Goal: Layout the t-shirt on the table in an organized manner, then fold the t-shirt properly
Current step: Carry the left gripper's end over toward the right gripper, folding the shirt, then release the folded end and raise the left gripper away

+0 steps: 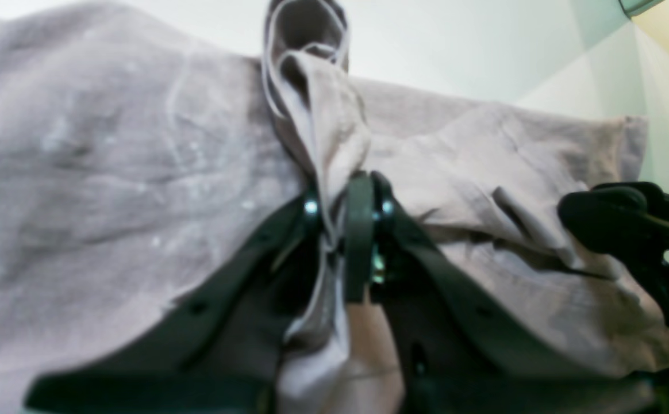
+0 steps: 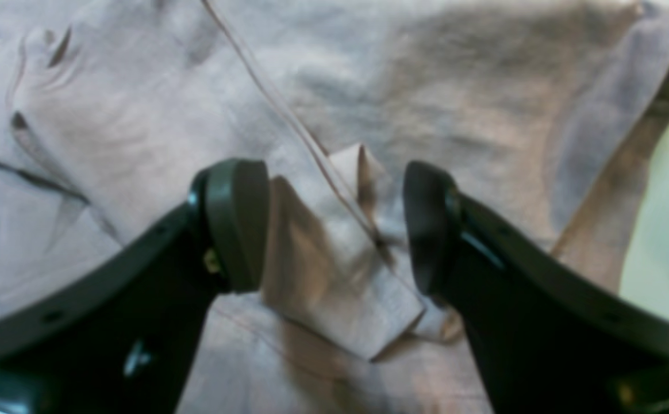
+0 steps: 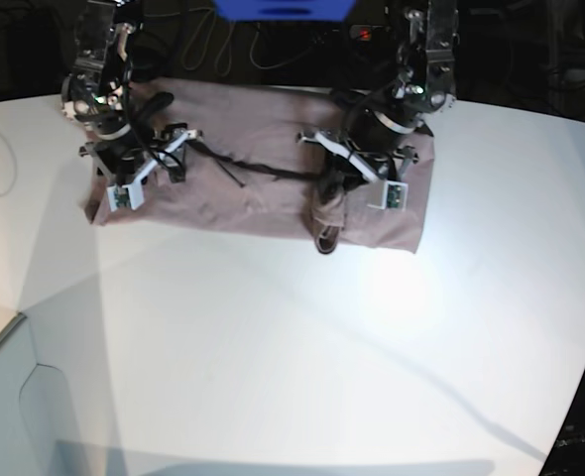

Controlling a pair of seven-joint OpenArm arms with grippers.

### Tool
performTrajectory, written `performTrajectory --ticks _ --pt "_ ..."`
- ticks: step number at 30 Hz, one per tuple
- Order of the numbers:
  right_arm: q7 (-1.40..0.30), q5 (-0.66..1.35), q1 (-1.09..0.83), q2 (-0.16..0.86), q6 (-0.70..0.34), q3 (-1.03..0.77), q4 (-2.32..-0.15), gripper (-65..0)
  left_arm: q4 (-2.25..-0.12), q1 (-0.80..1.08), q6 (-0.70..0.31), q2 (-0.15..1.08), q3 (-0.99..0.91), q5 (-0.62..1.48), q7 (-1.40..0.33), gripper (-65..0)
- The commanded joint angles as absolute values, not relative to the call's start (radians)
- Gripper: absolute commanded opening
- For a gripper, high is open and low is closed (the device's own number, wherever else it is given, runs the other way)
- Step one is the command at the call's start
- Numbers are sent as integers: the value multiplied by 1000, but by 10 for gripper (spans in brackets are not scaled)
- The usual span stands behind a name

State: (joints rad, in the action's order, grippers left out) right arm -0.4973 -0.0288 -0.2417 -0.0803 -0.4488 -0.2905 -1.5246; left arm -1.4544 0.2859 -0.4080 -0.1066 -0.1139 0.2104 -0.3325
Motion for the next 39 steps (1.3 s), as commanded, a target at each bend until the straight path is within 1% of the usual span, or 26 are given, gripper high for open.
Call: performTrajectory --ticks 1,9,13,18,21,24,25,29,33,39 --pt "-479 -19 -234 -77 -450 -291 -1538 -274 -1469 274 -418 -113 -110 225 -309 -650" --pt "-479 -19 -231 -77 -450 -291 -1538 -274 -1411 245 -417 -113 -110 226 -309 -647" --pt "-478 -19 -231 -77 -450 -291 -1538 -274 -1409 243 -414 -113 -110 231 -309 -585" --pt "-479 -19 -222 -77 -450 -291 -1538 -274 -1422 246 -417 -114 -110 234 -309 -540" --pt "-478 -19 -222 -77 -450 -291 -1538 -274 -1426 246 -417 -120 -101 234 -309 -490" --pt "-478 -19 -222 -77 -450 -291 -1538 -274 -1426 246 -417 -114 -45 234 -309 -433" --pt "-478 -19 -222 -77 -450 -291 -1538 -274 -1426 248 -417 -113 -33 234 -309 -423" --pt "-478 -19 -222 -76 -450 -291 -1538 -274 -1426 252 -418 -113 15 234 -309 -419" --pt "-478 -19 -222 -64 -450 -291 -1538 -274 -1454 255 -418 -111 16 234 -308 -419" --pt "-478 -19 -222 -62 -450 -291 -1540 -274 -1658 308 -412 -61 13 229 -317 -419"
